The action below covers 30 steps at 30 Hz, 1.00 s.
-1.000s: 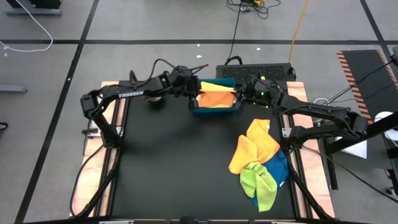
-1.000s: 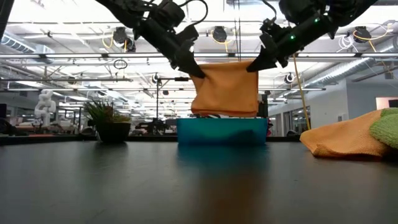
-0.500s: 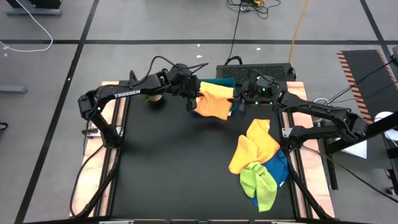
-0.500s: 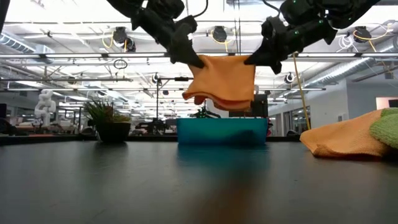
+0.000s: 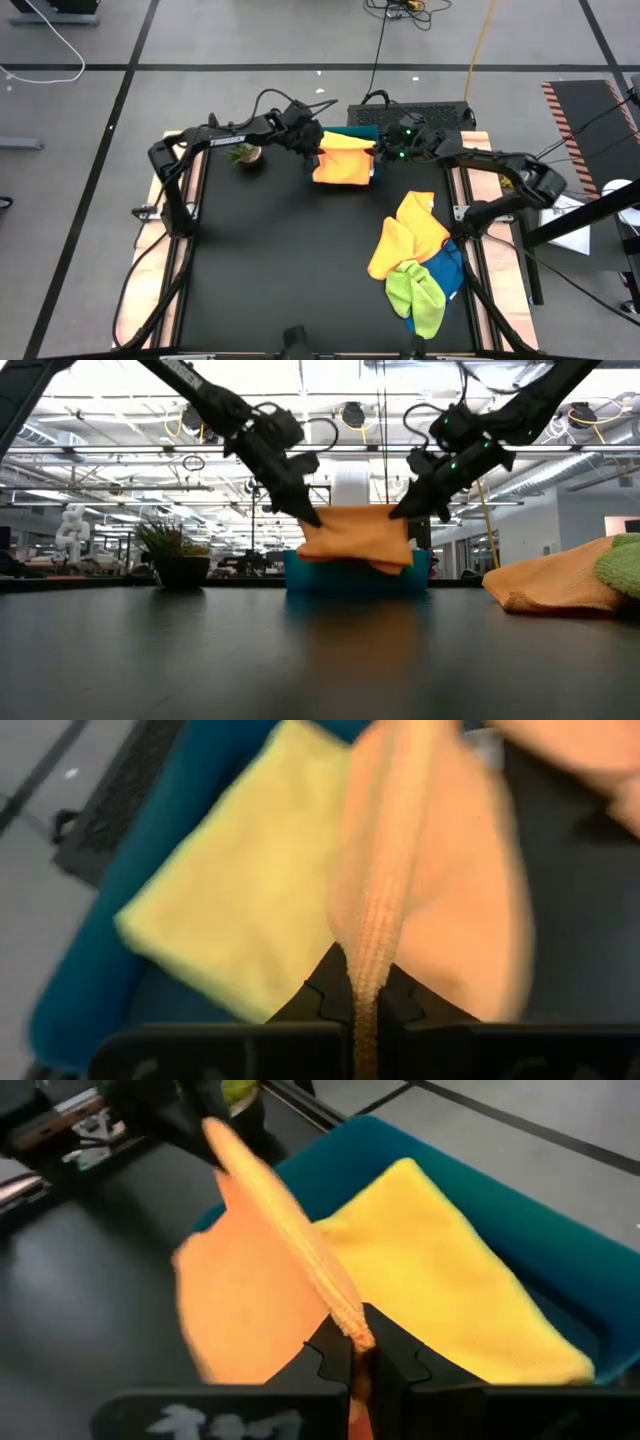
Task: Fold microfiber towels
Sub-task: Stack the left orange microfiber cloth on top of the yellow microfiber cloth into the blue bin
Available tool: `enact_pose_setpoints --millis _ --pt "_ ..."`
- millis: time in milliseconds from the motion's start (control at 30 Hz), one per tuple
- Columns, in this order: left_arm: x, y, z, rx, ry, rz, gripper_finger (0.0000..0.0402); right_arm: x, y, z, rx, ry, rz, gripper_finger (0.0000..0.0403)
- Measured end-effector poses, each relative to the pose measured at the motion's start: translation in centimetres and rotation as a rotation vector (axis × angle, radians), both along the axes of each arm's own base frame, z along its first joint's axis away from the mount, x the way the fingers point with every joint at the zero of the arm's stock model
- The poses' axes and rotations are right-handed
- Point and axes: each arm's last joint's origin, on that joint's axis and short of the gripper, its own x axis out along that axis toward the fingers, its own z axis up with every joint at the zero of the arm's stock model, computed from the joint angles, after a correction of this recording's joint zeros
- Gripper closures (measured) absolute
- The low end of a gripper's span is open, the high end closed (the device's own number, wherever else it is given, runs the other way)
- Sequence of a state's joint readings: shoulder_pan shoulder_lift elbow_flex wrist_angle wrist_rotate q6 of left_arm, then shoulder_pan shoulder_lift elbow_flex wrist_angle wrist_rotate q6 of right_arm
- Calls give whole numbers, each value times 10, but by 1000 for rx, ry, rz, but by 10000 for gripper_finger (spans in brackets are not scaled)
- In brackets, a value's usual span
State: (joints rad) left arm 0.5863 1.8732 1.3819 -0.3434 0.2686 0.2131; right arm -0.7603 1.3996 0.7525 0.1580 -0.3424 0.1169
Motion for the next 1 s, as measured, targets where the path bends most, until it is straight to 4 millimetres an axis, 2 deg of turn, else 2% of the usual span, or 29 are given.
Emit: enact_pose_setpoints --millis 200,500,800,1000 --pt "-4 17 -15 -6 18 46 394 4 -11 -8 -22 -25 -18 401" --pt "-5 25 -2 82 -49 75 395 -1 -17 -3 -124 0 -124 401" --pt "-2 28 -14 59 -23 91 392 4 -24 -28 -98 92 -133 401" --pt "-3 29 -16 83 2 125 367 4 -26 -31 -130 112 -131 395"
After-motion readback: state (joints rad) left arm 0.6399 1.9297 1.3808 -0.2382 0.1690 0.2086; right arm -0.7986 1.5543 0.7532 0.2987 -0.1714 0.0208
